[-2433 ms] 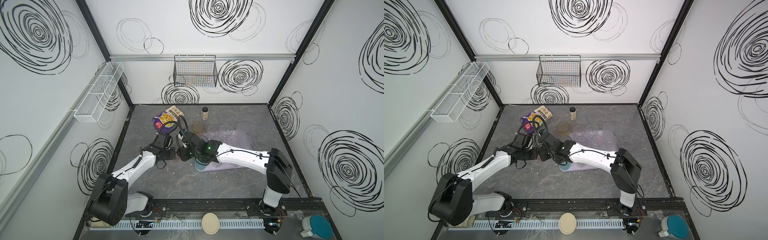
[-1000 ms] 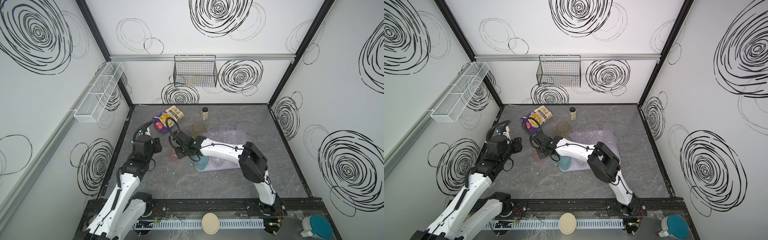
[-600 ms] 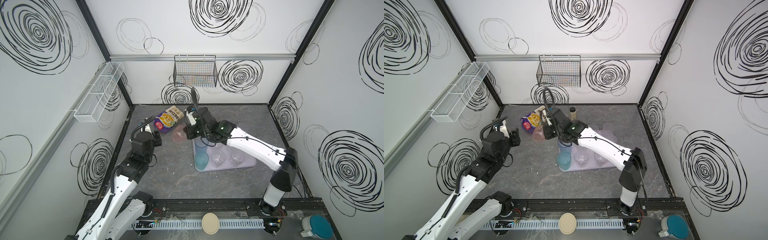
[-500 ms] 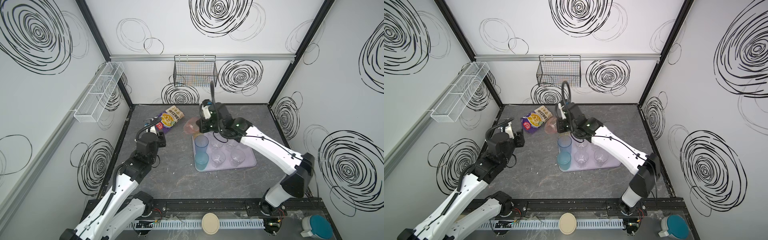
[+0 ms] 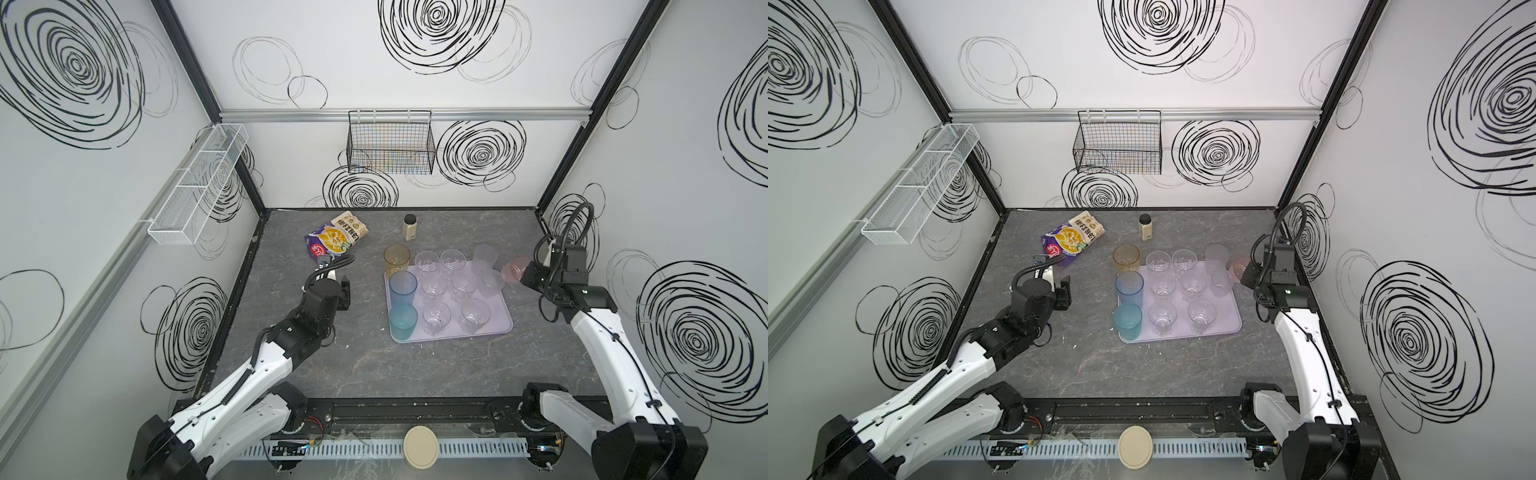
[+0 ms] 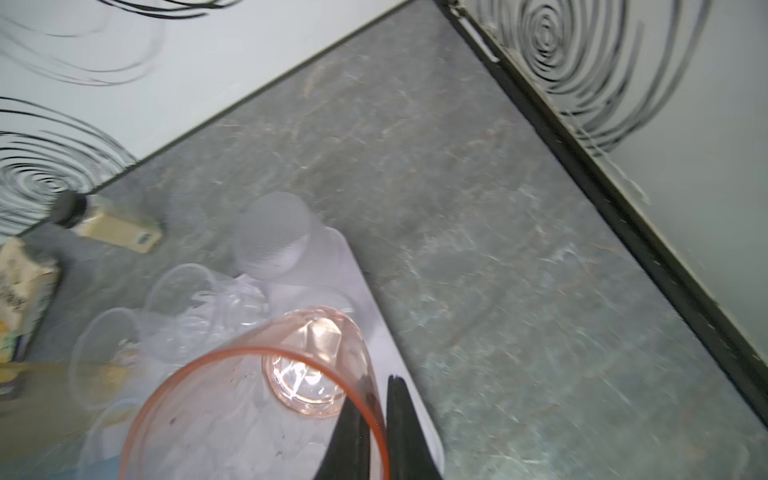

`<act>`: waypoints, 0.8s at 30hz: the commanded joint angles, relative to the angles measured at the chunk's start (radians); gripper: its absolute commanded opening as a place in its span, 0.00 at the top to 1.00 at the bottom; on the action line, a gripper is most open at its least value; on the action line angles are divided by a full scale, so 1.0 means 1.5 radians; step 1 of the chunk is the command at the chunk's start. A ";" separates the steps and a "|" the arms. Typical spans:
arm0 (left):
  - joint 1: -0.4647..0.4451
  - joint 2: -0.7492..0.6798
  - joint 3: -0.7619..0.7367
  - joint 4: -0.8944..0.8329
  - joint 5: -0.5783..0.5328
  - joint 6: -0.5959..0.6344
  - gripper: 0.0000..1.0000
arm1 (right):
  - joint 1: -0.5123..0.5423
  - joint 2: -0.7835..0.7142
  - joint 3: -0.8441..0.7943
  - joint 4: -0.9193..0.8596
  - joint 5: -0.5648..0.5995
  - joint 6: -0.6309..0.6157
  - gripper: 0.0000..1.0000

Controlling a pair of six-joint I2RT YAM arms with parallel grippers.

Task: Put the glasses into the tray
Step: 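Carry the pink cup with the right gripper to the tray's near corner, then lower the pink cup onto the tray and open the right gripper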

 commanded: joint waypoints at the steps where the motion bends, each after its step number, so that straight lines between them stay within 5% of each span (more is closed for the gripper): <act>1: 0.003 0.012 0.000 0.031 0.013 -0.013 0.36 | -0.021 -0.003 -0.043 -0.013 0.008 -0.004 1.00; 10: 0.013 0.035 0.001 0.028 0.032 -0.020 0.34 | -0.034 -0.012 -0.148 0.026 -0.069 0.029 1.00; 24: 0.032 0.031 -0.004 0.018 0.033 -0.013 0.32 | 0.070 0.122 -0.147 0.012 -0.015 0.122 0.98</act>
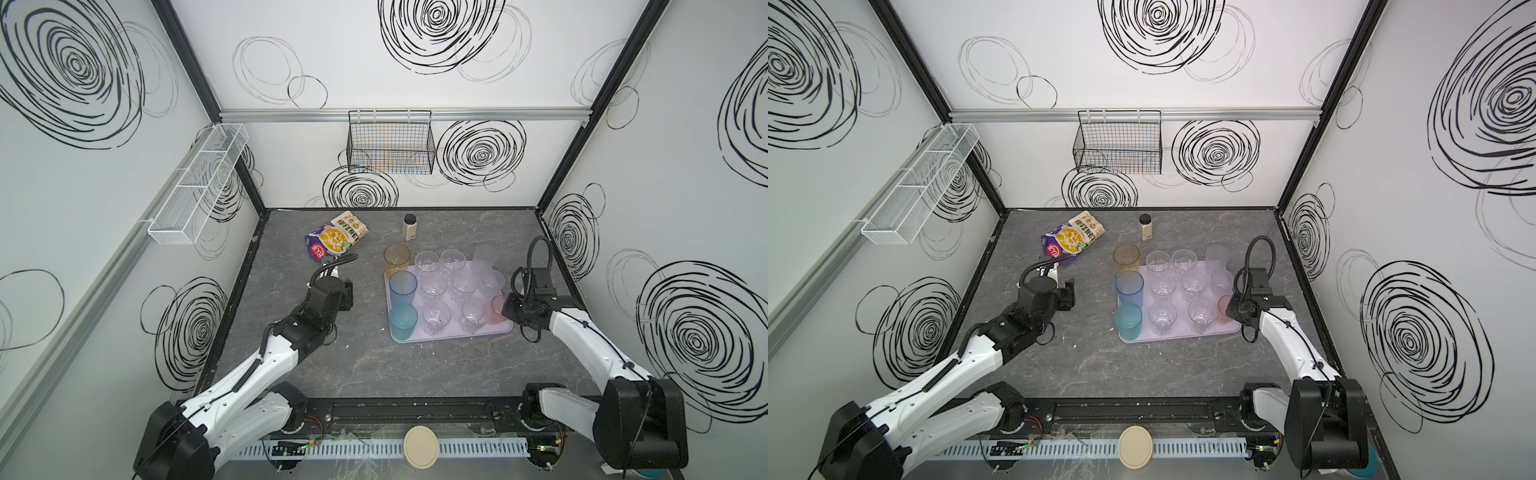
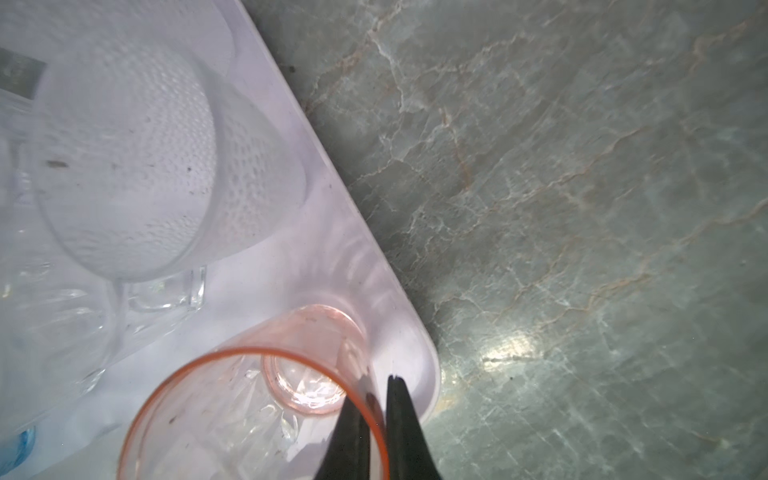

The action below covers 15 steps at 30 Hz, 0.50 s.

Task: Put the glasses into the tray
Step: 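Lower the pink cup onto the tray and open the right gripper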

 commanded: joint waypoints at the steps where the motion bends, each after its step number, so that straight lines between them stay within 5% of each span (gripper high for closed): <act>1: 0.012 -0.006 0.002 0.011 -0.001 0.002 0.32 | 0.012 0.003 -0.003 -0.006 0.035 0.035 0.98; 10: 0.036 -0.013 0.000 0.014 0.027 -0.005 0.32 | 0.016 -0.020 0.018 -0.039 0.097 0.028 0.98; 15: 0.041 -0.016 -0.002 0.017 0.032 -0.006 0.32 | 0.024 0.004 0.018 -0.025 0.081 0.020 0.77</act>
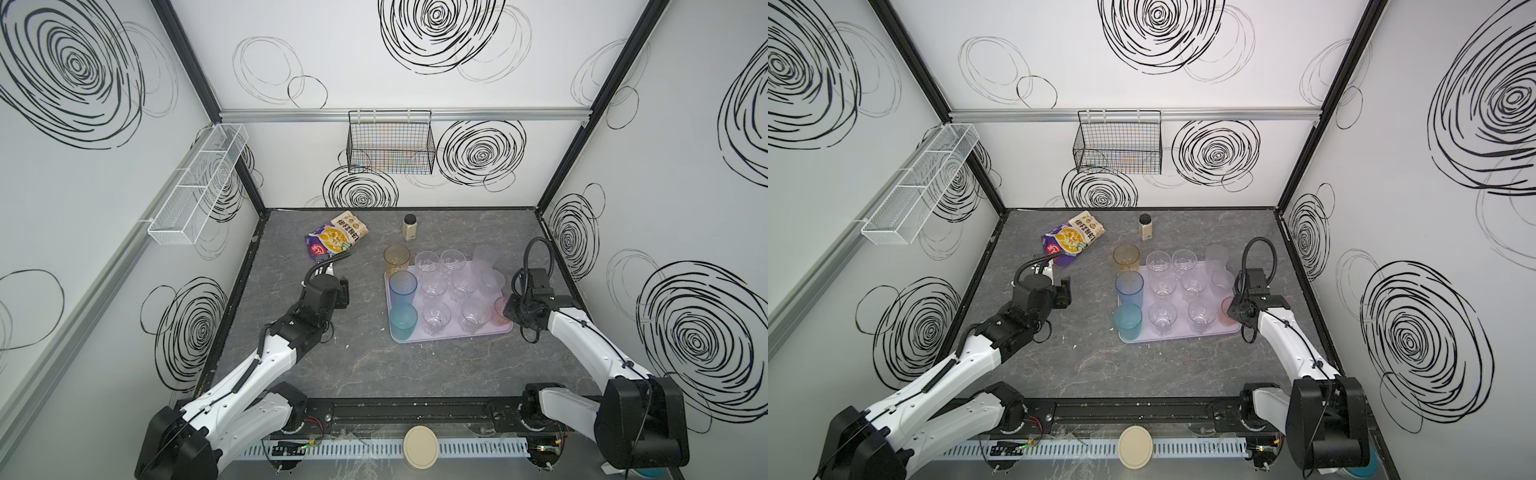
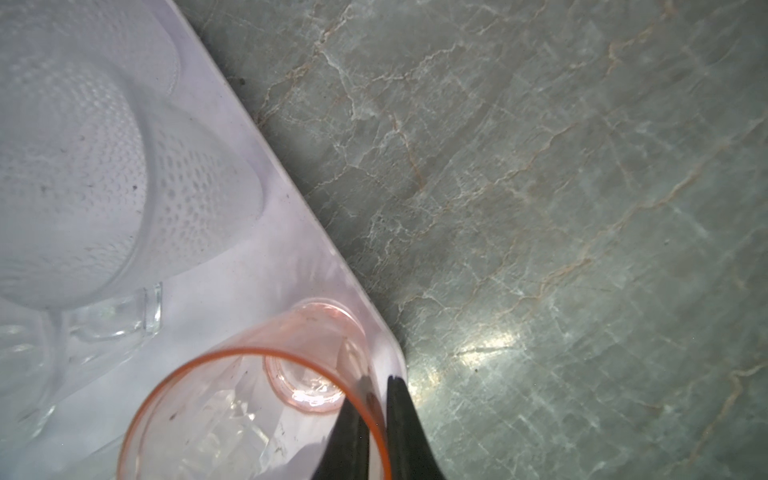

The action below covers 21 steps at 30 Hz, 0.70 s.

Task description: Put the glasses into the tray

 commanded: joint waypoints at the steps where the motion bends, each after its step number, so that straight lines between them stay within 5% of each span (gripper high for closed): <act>1: 0.007 -0.010 -0.002 0.018 0.010 -0.006 0.32 | 0.006 0.018 0.021 -0.015 0.012 0.001 0.73; 13: 0.039 -0.029 -0.016 0.057 0.064 -0.055 0.32 | -0.002 -0.026 0.194 -0.057 0.026 -0.040 0.50; 17: 0.039 -0.017 0.001 0.073 0.051 -0.048 0.27 | -0.069 -0.062 0.195 0.116 0.024 -0.049 0.44; 21: 0.035 -0.004 0.015 0.182 0.032 0.030 0.19 | -0.120 -0.082 0.058 0.392 0.035 -0.074 0.42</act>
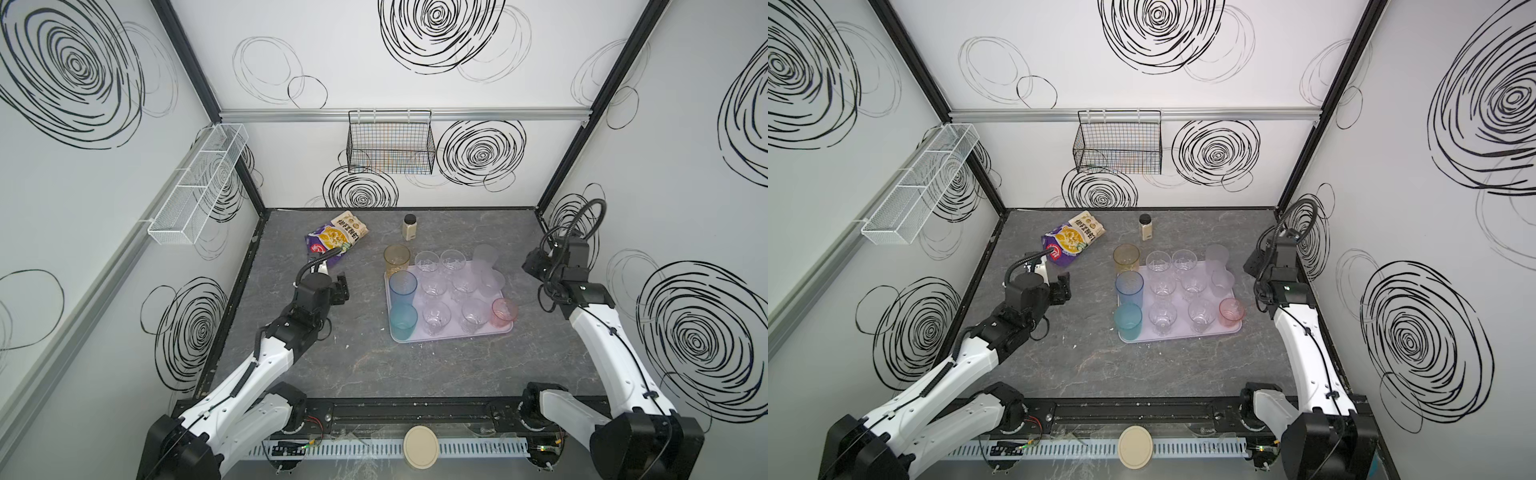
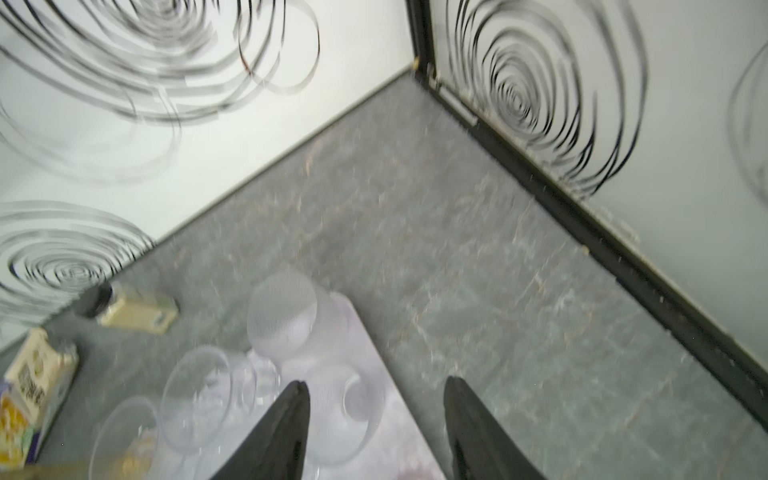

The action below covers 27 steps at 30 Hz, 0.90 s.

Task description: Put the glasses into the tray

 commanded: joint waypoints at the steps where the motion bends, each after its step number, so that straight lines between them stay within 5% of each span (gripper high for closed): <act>1: -0.005 0.010 0.011 0.166 -0.043 0.074 0.18 | -0.017 0.003 -0.111 0.253 0.015 -0.052 0.40; 6: 0.022 0.067 -0.091 0.536 -0.275 0.154 0.12 | -0.003 0.008 -0.231 0.427 0.151 -0.052 0.37; 9: 0.076 0.103 -0.077 0.582 -0.361 0.136 0.10 | -0.004 0.025 -0.291 0.517 0.202 -0.075 0.37; 13: 0.023 0.084 -0.183 0.701 -0.402 0.251 0.10 | 0.004 0.089 -0.323 0.572 0.208 -0.113 0.36; 20: 0.069 0.127 -0.234 0.771 -0.342 0.281 0.09 | 0.029 0.247 -0.330 0.692 0.220 -0.133 0.35; 27: 0.092 0.256 -0.272 0.897 -0.266 0.258 0.09 | 0.037 0.277 -0.338 0.764 0.215 -0.157 0.34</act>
